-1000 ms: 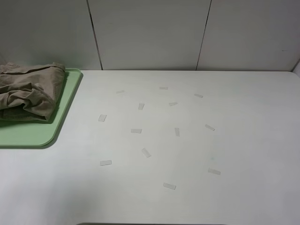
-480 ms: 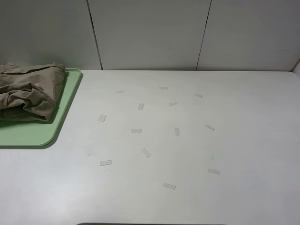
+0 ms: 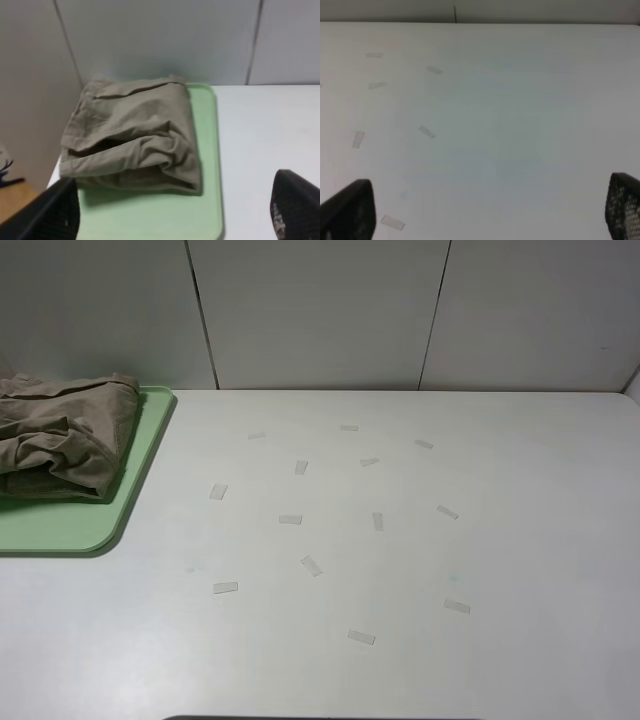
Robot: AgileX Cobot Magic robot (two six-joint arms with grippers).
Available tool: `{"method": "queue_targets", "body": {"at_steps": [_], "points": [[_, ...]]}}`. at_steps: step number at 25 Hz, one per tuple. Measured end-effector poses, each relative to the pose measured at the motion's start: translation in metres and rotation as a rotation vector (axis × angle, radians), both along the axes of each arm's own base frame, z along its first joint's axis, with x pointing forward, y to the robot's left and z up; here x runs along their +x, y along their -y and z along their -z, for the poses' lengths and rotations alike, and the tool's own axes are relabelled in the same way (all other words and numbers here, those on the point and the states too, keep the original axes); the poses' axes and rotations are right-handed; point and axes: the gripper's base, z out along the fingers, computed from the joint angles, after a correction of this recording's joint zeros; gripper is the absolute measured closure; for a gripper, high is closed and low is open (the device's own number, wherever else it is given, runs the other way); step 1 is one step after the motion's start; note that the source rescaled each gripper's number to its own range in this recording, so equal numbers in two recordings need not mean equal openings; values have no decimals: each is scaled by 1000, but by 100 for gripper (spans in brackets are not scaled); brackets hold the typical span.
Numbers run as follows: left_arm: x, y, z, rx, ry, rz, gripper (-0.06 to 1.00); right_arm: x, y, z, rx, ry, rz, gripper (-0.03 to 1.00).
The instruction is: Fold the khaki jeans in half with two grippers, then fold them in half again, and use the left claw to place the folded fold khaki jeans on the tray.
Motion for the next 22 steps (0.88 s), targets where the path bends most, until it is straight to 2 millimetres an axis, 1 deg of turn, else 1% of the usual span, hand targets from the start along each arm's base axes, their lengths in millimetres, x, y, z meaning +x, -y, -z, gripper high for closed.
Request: {"method": "queue_targets", "body": {"at_steps": [6,11,12,13,17,22], "points": [[-25,4,12,-8,-46,81,15,0,0,0,0,0,0,-3],[-45,4,19,-31,-20,126,15,0,0,0,0,0,0,-3],[-45,4,19,-31,-20,126,15,0,0,0,0,0,0,-3],[-52,3,24,-40,-24,142,15,0,0,0,0,0,0,-3],[-52,2,36,-67,-108,158,15,0,0,0,0,0,0,-3],[-43,1,61,-90,-242,164,15,0,0,0,0,0,0,-3]]}}
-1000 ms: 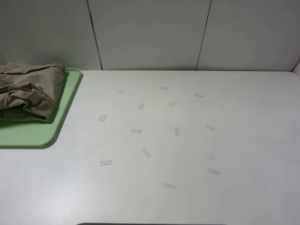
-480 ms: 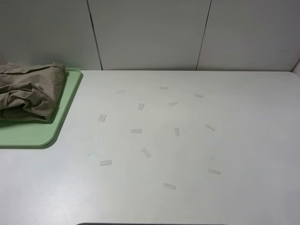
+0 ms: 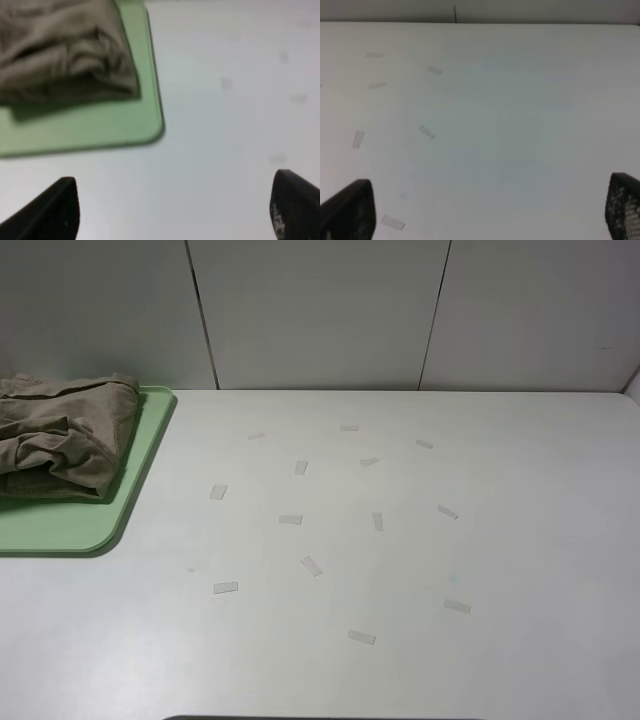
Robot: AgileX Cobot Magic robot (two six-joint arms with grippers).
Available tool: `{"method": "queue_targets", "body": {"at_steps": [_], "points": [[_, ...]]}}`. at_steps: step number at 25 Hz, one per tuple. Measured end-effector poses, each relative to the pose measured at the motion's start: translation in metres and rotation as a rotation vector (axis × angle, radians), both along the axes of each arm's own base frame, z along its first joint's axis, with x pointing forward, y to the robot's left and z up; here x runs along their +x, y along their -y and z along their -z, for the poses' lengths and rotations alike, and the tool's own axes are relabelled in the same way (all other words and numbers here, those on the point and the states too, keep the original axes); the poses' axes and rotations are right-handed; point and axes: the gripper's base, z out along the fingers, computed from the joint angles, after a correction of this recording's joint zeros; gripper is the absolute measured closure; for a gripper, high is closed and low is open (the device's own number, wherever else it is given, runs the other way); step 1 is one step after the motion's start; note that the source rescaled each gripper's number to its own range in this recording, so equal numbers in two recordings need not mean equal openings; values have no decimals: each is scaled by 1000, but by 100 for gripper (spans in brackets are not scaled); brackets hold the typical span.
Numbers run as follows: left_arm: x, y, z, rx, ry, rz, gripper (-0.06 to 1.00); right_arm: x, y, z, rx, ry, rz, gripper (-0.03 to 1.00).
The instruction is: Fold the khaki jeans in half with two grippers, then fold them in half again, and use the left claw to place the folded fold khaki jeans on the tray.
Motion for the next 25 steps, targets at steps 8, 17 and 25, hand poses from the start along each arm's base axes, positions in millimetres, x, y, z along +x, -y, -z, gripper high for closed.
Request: {"method": "queue_targets", "body": {"at_steps": [8,17,25], "points": [[12,0,19,-3,-40,-6,15,0,0,0,0,0,0,-3],[16,1,21,-5,-20,-7,15,0,0,0,2,0,-1,-3],[16,1,21,-5,-20,-7,15,0,0,0,2,0,-1,-3]]}}
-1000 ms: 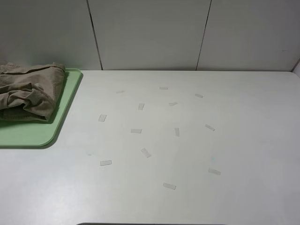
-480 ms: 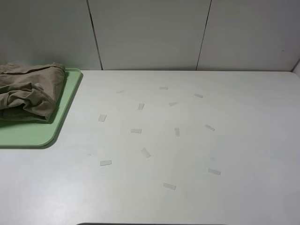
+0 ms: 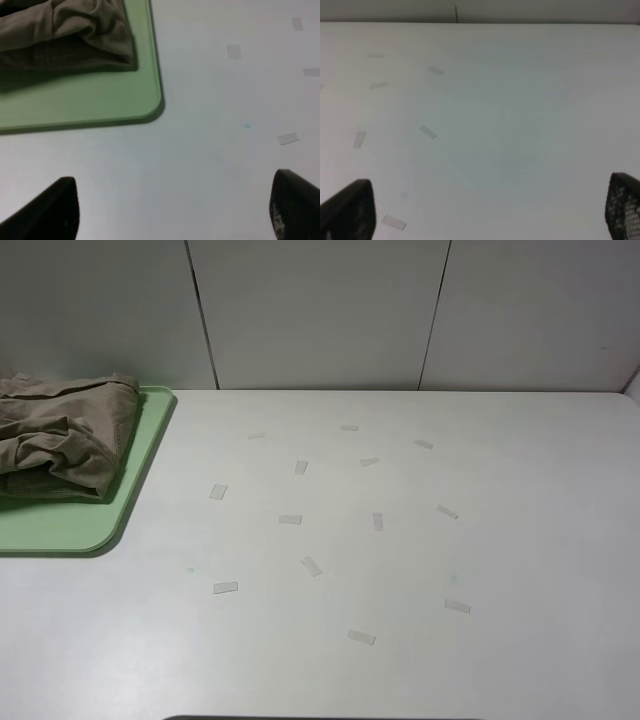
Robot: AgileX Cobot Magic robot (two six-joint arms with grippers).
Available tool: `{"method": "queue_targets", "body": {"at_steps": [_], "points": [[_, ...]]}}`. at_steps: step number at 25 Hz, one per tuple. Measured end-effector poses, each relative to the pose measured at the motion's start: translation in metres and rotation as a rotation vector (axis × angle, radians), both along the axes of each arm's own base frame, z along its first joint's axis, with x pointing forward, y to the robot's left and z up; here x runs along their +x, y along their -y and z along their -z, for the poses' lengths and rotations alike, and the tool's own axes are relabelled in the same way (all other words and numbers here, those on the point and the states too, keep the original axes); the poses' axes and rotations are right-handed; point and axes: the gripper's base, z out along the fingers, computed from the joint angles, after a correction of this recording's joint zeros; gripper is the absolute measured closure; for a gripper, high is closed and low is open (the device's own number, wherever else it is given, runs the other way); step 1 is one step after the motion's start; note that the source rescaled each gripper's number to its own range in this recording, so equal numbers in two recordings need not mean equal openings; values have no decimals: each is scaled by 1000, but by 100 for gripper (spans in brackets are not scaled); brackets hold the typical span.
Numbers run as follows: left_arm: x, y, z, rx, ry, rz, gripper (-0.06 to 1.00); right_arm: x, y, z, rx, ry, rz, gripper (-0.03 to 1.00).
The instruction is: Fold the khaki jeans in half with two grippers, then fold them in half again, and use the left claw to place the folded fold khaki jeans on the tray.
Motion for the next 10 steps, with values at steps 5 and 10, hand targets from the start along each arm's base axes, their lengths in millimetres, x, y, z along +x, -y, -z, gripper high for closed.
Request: {"method": "queue_targets", "body": {"at_steps": [5,10], "points": [[0,0,0,0,0,0,15,0,0,0,0,0,0,-3],[0,0,0,0,0,0,15,0,0,0,0,0,0,-3]]}}
